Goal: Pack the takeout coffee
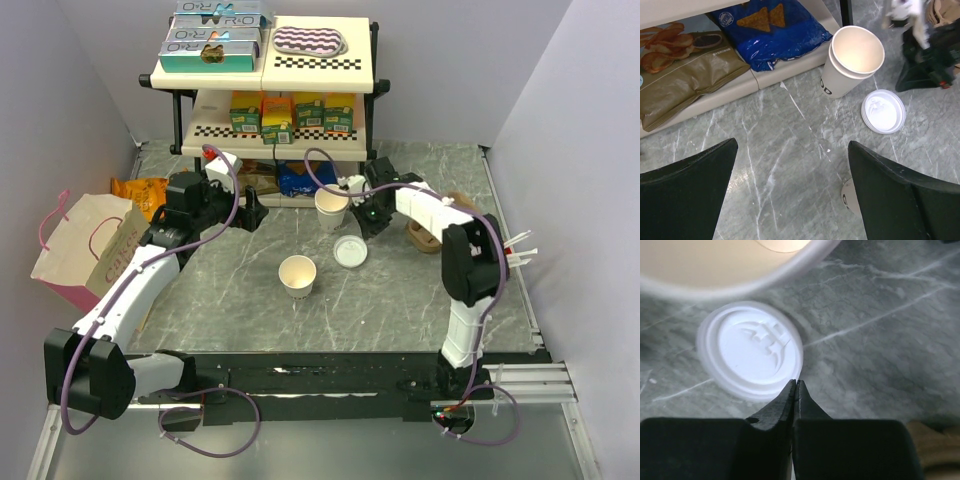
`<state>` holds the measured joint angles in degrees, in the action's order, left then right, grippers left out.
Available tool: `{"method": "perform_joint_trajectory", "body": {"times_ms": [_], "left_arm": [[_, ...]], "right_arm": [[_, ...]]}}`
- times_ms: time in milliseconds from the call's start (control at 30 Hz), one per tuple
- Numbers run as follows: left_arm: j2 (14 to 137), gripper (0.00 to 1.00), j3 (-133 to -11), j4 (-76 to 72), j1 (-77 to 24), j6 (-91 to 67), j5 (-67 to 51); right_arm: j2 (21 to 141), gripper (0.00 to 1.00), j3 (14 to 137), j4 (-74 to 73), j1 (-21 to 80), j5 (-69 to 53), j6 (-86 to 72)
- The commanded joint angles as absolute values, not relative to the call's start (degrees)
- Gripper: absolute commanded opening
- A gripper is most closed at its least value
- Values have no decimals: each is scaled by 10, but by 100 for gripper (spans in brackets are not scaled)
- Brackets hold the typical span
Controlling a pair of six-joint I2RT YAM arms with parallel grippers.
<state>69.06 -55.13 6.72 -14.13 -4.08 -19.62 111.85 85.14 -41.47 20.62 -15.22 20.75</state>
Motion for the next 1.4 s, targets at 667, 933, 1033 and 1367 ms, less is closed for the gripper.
{"method": "perform_joint_trajectory", "body": {"times_ms": [667,933,1033,1367], "left_arm": [[666,99,-565,87,-163,14,-188],[675,99,-565,81,-163,10,-192],[680,99,-569,80,-163,10,-193],[684,99,-570,82,-163,11,-193]], "right_arm": [[1085,100,848,-412,199,-178,165],[1102,67,854,-410,198,-189,149],[1103,44,848,-401,199,-177,141],[1133,38,860,-402,198,-169,131]]}}
